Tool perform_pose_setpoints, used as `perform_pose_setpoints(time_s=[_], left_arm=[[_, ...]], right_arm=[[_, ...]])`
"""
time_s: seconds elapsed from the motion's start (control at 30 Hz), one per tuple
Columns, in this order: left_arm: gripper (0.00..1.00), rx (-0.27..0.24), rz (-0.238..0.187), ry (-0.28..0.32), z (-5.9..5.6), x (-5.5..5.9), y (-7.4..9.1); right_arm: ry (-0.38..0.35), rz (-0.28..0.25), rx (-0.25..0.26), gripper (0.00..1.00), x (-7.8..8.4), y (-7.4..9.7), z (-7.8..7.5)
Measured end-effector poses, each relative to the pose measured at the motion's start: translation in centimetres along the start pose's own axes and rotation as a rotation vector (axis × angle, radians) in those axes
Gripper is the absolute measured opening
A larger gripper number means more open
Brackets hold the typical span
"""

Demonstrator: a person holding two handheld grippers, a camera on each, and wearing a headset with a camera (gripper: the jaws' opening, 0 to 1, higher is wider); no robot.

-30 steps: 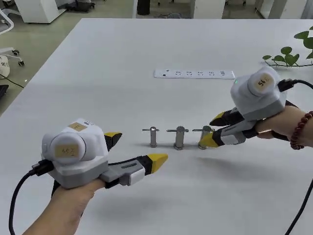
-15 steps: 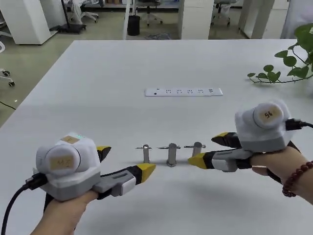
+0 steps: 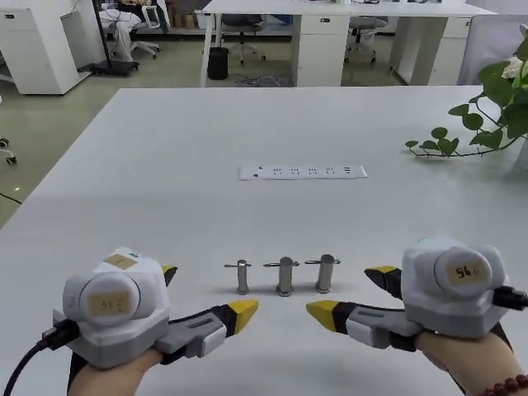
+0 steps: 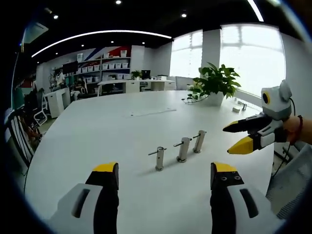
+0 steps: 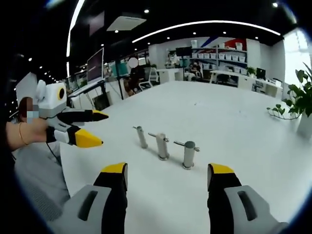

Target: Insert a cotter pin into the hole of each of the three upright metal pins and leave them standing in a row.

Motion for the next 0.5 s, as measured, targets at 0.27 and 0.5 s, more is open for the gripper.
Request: perform_pose_setpoints(time_s=[0.27, 0.5], left_arm=[[0.79, 0.002, 0.006, -0.022, -0.6, 0.3, 0.3], [0.81, 0.0, 0.015, -0.029, -0.8, 0.5, 0.6]], right_arm=[[-0.031, -0.053, 0.005, 0.68, 0.3, 0.5, 0.5], [-0.016, -0.033, 0.01, 0.7, 0.9, 0.4, 1.0]])
Point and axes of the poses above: the centre of the closed fingertips' face, and the gripper's own axes: y roughly backward along the fingers, z roughly to its left, x roughly out of its underside, the point moved 8 cm from there along y, roughly backward along the fingers, and after that the axes turned 12 degrees about z, right-handed, at the moved point
